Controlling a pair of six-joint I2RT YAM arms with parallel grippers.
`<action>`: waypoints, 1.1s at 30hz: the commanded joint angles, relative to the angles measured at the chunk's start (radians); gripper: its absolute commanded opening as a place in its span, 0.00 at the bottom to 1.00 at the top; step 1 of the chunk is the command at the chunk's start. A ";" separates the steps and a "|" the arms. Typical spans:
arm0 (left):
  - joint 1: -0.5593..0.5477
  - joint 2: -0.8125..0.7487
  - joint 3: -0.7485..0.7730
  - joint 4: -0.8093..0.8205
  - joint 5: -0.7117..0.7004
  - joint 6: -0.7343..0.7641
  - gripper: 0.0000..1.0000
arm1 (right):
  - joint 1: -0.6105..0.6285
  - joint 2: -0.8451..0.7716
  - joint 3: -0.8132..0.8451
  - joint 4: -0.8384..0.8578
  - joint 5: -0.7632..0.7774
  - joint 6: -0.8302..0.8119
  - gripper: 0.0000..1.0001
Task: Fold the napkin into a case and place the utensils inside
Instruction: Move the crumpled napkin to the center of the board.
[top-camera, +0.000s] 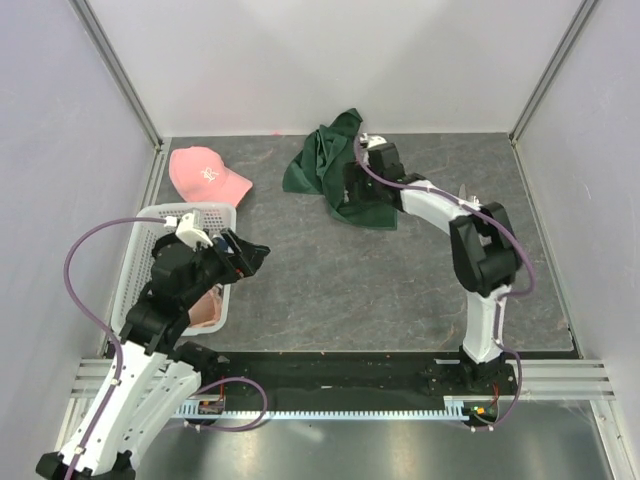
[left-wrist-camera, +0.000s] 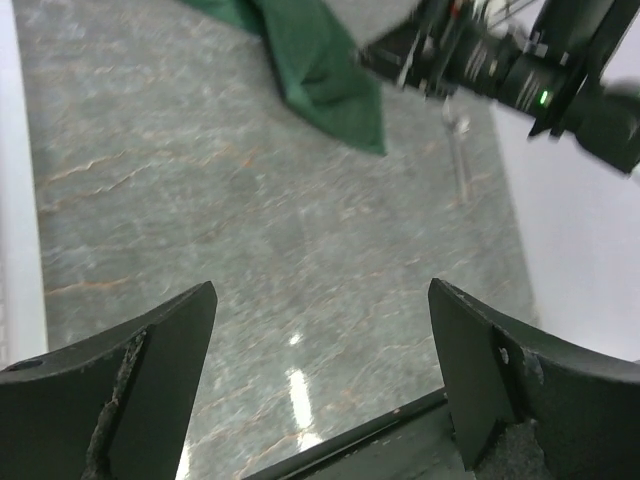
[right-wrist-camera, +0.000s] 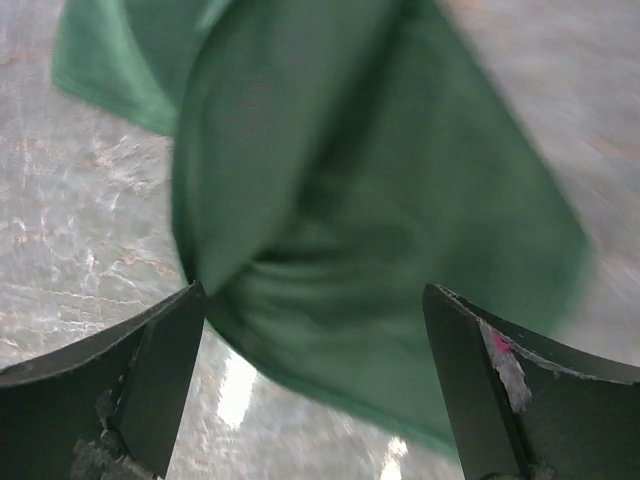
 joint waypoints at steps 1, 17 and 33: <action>0.004 0.055 0.057 -0.048 -0.031 0.085 0.94 | 0.071 0.122 0.198 -0.105 -0.035 -0.155 0.97; 0.006 0.304 0.130 -0.029 0.038 0.024 0.85 | 0.157 0.254 0.231 -0.144 -0.170 -0.140 0.33; -0.076 0.621 0.179 0.227 0.242 0.033 0.81 | 0.344 -0.663 -0.725 -0.019 -0.111 0.263 0.87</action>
